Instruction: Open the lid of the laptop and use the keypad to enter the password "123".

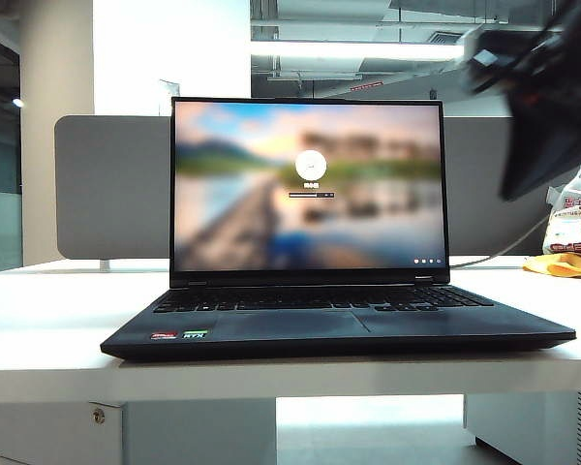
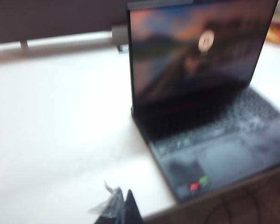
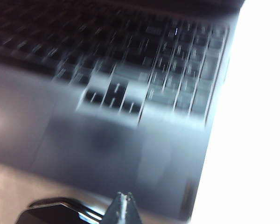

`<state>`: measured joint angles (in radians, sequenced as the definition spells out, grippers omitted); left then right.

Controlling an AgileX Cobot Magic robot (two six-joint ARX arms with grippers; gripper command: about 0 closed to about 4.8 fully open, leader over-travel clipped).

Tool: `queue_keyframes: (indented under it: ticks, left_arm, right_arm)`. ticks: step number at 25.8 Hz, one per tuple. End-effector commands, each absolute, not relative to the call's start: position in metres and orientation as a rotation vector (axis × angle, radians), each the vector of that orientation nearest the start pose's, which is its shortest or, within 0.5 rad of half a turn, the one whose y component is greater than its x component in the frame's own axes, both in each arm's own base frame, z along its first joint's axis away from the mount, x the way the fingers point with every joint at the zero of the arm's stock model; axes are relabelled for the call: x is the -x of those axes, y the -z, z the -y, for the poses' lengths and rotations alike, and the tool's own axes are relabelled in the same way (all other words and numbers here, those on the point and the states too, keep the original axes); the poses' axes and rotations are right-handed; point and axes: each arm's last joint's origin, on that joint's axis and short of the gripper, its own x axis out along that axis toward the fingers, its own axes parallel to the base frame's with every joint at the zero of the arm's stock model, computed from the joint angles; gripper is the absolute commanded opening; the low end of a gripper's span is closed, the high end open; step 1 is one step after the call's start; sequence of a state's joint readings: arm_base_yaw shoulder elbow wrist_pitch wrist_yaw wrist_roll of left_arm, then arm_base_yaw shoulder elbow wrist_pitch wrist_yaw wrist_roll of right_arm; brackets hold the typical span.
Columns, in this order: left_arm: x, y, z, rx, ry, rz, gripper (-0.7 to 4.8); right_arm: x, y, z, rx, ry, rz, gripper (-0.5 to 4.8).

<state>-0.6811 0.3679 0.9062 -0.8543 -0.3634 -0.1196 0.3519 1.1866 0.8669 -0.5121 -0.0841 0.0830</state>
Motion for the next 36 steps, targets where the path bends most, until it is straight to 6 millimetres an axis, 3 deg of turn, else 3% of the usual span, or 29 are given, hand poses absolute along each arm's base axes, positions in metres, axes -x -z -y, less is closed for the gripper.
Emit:
queue_keyframes:
  ticks: [1,7,26,31,36]
  left_arm:
    - [-0.04,-0.342,0.018,-0.082,0.254,-0.33,-0.04]
    - [-0.04,-0.341,0.018,-0.084,0.261,-0.332,-0.03]
    - [-0.039,-0.341,0.017,-0.084,0.26,-0.332,-0.03]
    - [-0.039,-0.341,0.017,-0.084,0.26,-0.332,-0.03]
    - [-0.039,-0.341,0.017,-0.084,0.26,-0.332,-0.03]
  right_arm:
    - [-0.192,-0.261,-0.074,-0.029,-0.37,-0.702,-0.06]
    - [-0.161,-0.267,-0.061,-0.027,-0.348,-0.653,-0.05]
    - [-0.161,-0.267,-0.059,-0.022,-0.329,-0.65,-0.05]
    - [-0.151,-0.281,-0.044,0.006,-0.271,-0.479,-0.05]
    - [-0.133,-0.273,-0.019,-0.085,-0.115,-0.264,-0.05]
